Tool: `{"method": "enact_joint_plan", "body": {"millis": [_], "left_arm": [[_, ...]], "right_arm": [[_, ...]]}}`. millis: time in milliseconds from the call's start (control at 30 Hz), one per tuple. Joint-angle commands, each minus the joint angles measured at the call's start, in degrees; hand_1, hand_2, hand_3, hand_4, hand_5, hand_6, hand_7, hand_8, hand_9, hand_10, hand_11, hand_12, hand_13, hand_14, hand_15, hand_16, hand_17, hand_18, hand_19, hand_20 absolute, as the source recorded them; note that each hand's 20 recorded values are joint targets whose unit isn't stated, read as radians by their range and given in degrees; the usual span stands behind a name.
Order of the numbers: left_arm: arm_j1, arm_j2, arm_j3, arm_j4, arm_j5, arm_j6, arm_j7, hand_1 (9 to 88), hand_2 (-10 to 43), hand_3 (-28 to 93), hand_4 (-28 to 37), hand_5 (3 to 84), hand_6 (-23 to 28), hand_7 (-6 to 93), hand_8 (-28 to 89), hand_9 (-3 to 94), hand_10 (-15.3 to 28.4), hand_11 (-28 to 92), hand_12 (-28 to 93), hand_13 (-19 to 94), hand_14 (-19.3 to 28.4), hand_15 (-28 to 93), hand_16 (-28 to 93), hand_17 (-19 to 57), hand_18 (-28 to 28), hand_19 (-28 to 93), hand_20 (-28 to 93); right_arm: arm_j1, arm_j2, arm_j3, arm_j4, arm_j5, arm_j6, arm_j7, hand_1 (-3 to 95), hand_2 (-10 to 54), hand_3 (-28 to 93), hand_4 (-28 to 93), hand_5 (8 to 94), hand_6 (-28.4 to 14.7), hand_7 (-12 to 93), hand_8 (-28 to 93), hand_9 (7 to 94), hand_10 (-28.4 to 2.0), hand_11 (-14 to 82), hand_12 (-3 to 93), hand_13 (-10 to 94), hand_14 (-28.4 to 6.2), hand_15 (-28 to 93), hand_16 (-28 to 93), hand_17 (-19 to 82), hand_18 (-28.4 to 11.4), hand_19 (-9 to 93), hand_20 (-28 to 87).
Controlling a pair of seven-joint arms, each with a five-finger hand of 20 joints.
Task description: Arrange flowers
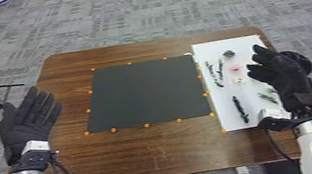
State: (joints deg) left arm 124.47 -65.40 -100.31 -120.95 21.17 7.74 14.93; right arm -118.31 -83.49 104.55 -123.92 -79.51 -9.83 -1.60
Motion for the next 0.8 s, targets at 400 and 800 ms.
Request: {"method": "enact_joint_plan", "body": {"millis": [400,800], "left_arm": [[2.32,0.03,-2.11,-1.35,6.13,-0.97,0.44,24.5,14.2,67,-28.3,40.1,8.5,7.5,-9,31.8,14.6,17,6,25,13.8,20,-4,-6.6,15.4,39,8],[2.74,1.50,-4.58,-2.17,7.16,0.66,1.46,24.6,14.2,67,-28.3,40.2,8.5,7.7,-9,32.1,14.5,17,6,26,13.9,20,-4,-6.5,15.5,39,8]], "right_arm": [[2.81,3.49,-1.85,-1.89,-25.99,0.36,-0.75,17.4,-9.0,76,-27,37.8,-8.1,10,-9,37.6,-17.6,8.1,17.1,33,-15.4,24,24,10,-19.0,45,15],[2.60,11.63,-3.58,-3.93,-65.03,0.49,-1.14,20.2,-9.5,69,-28,42.1,-7.9,17,-11,42.6,-17.4,29.0,25.6,36,-15.2,59,23,15,-20.0,60,23]]}}
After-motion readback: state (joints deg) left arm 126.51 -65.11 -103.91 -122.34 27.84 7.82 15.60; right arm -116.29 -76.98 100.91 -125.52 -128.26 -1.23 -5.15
